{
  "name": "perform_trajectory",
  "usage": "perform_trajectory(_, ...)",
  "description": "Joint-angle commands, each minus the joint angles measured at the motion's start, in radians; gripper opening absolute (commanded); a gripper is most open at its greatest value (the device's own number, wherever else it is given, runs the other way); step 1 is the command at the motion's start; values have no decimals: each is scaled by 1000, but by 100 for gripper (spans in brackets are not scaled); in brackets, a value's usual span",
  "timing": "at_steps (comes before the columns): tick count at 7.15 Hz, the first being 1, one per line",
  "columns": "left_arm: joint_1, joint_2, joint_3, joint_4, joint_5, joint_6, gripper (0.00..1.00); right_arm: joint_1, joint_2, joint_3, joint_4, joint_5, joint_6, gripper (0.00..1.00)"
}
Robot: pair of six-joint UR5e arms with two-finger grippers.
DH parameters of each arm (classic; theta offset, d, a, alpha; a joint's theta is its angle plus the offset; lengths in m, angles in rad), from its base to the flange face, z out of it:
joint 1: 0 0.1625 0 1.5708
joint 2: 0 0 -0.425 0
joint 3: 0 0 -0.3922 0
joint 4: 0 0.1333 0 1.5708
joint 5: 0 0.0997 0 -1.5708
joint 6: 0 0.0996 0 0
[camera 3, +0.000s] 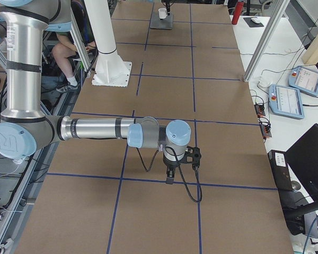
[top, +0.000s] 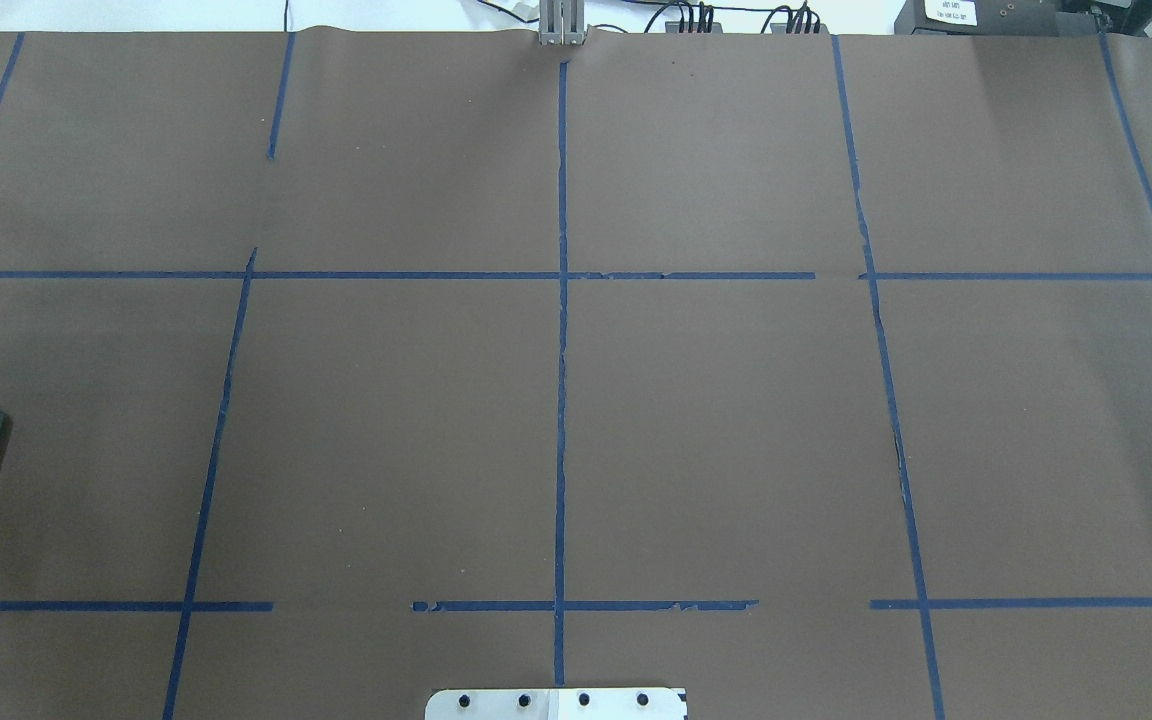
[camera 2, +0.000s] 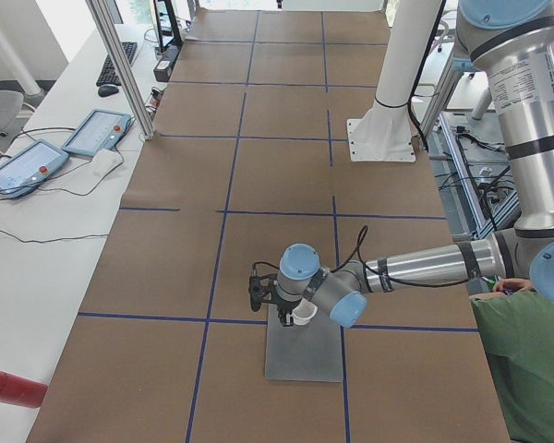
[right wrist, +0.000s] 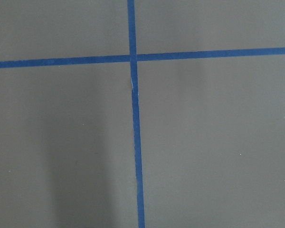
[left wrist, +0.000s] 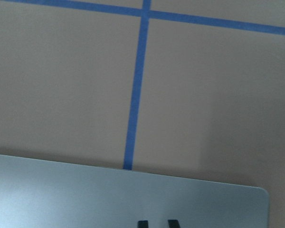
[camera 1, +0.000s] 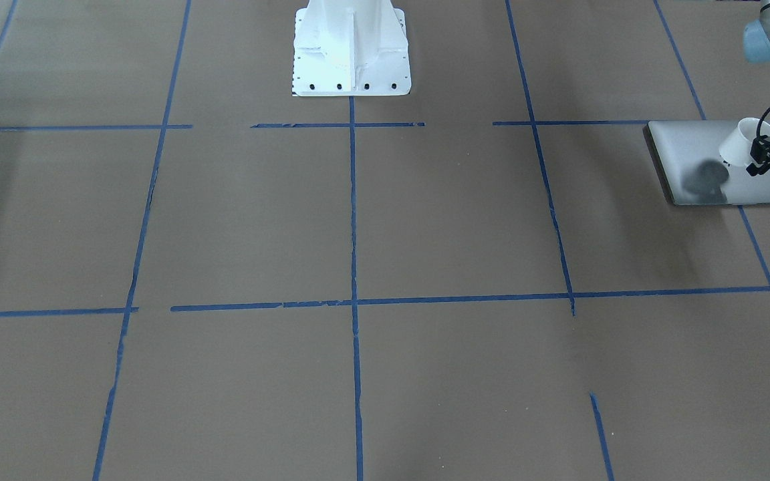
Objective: Place cup on laptop
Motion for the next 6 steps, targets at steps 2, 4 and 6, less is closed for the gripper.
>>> perform_trajectory(2,13,1,37,-57,1,-25,0,0,0,0,0,0,0,100)
perform_trajectory(4,48,-2,42,-54,1,-25,0,0,0,0,0,0,0,100)
perform_trajectory(6,64,-5,53,-52,1,-24,38,0,0,0,0,0,0,100)
